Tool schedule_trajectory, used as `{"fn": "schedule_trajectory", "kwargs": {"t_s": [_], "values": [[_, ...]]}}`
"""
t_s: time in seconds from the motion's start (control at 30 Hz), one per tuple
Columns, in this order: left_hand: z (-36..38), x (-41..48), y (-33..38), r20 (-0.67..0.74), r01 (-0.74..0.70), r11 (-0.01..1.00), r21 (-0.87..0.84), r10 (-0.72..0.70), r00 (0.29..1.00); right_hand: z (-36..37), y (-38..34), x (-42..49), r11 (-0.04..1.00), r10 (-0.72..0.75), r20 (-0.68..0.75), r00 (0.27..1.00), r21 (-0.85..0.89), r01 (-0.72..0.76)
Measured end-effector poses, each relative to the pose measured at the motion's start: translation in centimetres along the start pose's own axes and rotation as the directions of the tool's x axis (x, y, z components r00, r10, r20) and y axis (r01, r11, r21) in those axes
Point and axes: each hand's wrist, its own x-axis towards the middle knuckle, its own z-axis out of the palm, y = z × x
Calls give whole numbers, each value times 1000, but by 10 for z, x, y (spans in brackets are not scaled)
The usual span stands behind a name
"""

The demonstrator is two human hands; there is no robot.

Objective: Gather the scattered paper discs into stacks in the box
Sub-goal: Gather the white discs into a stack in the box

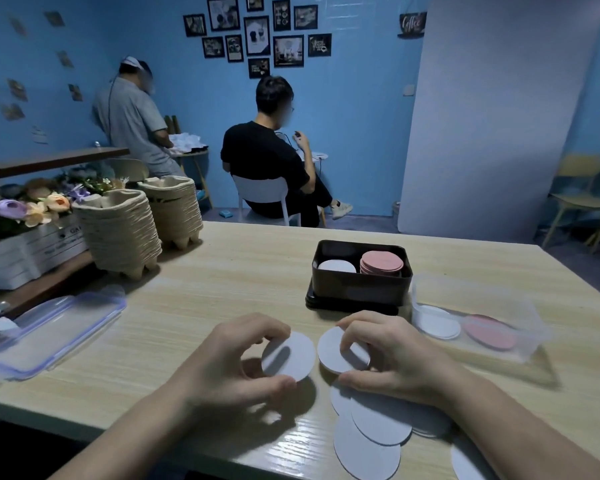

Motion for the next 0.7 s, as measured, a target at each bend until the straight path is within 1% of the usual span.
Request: {"fn": "schedule_trajectory", "kwargs": {"t_s": [0.1, 0.2, 0.33, 0.53, 0.6, 0.7], "values": [[10, 23, -1, -38, -58, 998, 14, 58, 998, -2, -1, 1, 1000, 10, -10, 1000, 9, -10], [21, 44, 1, -37, -106, 993, 57, 108, 993, -5, -2, 0, 995, 45, -31, 999, 91, -42], [34, 64, -3, -31, -139, 986, 88, 142, 989, -7, 0, -2, 997, 36, -82, 996, 76, -30], [47, 64, -16, -140, -163, 986, -28, 158, 977, -6, 0, 2, 995, -3, -84, 996, 97, 11], [48, 61, -20, -130, -154, 985, -79, 142, 981, -5, 1, 2, 994, 16, -92, 996, 112, -5], [47, 55, -26, -87, -95, 985, -145, 83, 993, -3, 4, 1, 994, 31, -107, 994, 111, -19]]}}
